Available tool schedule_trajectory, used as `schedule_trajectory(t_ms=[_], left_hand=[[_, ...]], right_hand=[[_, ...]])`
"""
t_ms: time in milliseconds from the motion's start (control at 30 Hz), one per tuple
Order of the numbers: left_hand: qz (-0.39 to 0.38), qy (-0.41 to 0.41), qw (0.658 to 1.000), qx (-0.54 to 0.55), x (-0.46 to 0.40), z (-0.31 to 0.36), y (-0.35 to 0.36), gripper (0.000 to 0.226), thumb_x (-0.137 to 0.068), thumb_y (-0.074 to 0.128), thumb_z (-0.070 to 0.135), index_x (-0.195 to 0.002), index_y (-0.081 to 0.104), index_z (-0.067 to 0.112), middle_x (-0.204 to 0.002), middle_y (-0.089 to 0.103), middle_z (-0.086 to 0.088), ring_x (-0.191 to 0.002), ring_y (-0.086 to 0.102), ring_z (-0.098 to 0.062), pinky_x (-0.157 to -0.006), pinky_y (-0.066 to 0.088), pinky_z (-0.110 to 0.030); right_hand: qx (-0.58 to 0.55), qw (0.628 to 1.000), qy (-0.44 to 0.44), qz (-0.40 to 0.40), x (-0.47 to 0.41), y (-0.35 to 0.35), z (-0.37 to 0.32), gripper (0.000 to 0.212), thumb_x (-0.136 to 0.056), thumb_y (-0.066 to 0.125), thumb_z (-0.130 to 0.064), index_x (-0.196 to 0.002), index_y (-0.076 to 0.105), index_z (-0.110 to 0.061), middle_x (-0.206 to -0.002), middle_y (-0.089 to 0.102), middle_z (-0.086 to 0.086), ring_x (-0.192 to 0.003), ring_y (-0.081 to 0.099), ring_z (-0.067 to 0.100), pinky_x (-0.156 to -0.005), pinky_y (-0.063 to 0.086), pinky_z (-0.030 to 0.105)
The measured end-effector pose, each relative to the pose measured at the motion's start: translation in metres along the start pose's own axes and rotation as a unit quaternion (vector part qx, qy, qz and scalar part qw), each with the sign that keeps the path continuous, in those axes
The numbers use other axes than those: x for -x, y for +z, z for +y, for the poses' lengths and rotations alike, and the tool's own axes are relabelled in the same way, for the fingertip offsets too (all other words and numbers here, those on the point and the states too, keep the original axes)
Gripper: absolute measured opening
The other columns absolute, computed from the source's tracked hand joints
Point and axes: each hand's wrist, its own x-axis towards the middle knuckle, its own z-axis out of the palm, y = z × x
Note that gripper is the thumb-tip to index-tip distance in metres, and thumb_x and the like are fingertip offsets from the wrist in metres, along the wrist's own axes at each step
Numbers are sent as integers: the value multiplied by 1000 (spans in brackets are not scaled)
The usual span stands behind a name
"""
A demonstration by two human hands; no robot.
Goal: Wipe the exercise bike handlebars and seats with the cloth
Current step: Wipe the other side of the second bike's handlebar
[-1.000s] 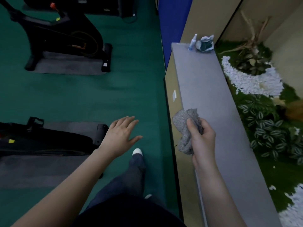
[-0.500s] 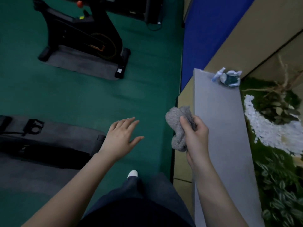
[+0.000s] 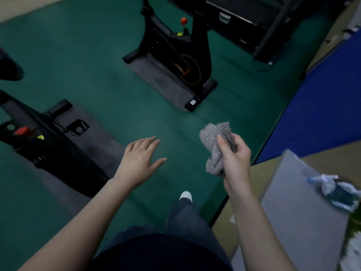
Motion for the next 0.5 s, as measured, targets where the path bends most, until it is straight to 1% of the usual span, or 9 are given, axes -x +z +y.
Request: schedule_trajectory(t_ms=[133, 233, 400, 500], left_hand=[[23, -22, 999, 5, -49, 43, -4, 74, -84, 26, 65, -133, 51, 16, -137, 53, -3, -122, 50, -24, -103, 35, -40], [20, -51, 998, 11, -76, 59, -8, 75, -84, 25, 66, -134, 50, 16, -139, 51, -3, -124, 49, -24, -104, 34, -41], [17, -120, 993, 11, -109, 53, -15, 82, -81, 19, 70, -140, 44, 19, -146, 43, -1, -130, 43, -23, -108, 28, -40], [31, -164, 986, 20, -132, 40, -21, 83, -79, 19, 71, -141, 42, 20, -148, 41, -1, -131, 42, -25, -108, 28, -40]], right_hand=[[-2, 1000, 2, -18, -75, -22, -19, 10, -92, 61, -8, -93, 65, -18, -87, 68, -3, -82, 64, 9, -75, 51, 25], [2, 999, 9, -37, -117, -23, -27, 9, -93, 61, -9, -92, 65, -16, -88, 68, 0, -83, 64, 11, -77, 51, 28], [23, 993, 11, -112, -165, -4, -33, 9, -92, 62, -9, -91, 65, -18, -91, 69, 3, -88, 65, 15, -80, 53, 32], [31, 989, 8, -147, -193, 22, -35, 7, -92, 62, -9, -93, 66, -15, -92, 70, 3, -87, 65, 13, -77, 52, 27]])
